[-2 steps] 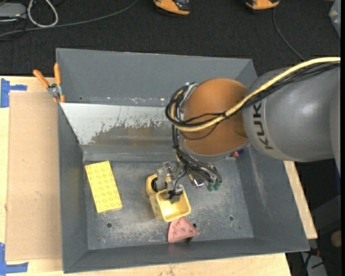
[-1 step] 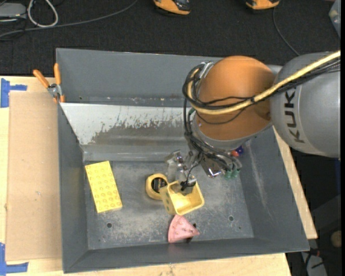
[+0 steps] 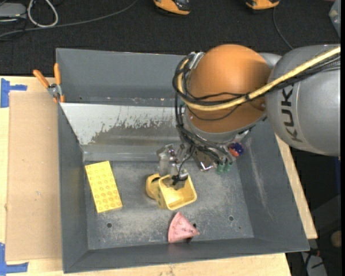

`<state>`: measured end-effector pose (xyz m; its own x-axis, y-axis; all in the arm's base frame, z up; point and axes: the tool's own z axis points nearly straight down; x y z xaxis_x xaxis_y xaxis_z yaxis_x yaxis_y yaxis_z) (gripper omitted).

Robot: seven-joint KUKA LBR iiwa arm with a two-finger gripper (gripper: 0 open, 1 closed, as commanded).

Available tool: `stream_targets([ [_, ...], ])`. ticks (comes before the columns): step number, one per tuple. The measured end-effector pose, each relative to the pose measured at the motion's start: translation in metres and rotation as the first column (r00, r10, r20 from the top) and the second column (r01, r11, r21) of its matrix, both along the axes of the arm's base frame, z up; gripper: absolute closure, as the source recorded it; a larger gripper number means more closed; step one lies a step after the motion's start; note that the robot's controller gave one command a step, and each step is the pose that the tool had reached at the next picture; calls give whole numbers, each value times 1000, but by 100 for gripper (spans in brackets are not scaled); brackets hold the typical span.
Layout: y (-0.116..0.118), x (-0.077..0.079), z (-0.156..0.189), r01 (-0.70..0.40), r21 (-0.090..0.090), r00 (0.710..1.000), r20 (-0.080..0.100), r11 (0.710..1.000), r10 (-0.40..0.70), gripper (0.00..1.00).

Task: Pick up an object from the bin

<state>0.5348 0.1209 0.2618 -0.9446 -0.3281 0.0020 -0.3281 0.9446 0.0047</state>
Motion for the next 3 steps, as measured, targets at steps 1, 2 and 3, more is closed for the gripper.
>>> stream_targets([
  [1,-3,-31,25,-47,3,999,-6,999,47,100],
  [2,26,-13,15,-15,2,1000,0,1000,15,100],
  [3,62,-10,5,-16,3,1000,-2,1000,16,100],
])
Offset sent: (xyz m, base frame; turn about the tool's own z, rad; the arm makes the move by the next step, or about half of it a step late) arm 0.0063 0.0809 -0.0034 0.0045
